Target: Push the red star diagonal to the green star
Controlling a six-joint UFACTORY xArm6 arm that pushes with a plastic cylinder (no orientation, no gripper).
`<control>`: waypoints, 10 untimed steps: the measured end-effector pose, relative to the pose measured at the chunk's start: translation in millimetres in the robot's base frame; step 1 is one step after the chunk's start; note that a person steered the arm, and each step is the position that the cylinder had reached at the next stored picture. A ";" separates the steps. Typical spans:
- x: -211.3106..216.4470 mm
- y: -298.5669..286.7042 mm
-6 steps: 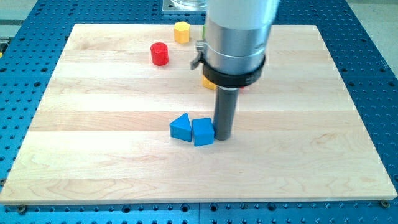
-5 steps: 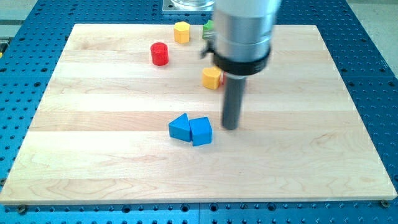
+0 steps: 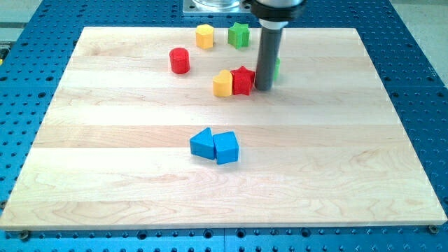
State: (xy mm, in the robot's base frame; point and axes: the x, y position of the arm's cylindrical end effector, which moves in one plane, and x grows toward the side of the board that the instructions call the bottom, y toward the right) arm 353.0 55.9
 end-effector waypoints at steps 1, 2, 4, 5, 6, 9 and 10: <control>-25.8 -94.4; -24.5 -99.7; -71.1 -124.9; -80.4 -177.6; -78.5 -209.1; 7.6 -69.5; 20.7 -106.6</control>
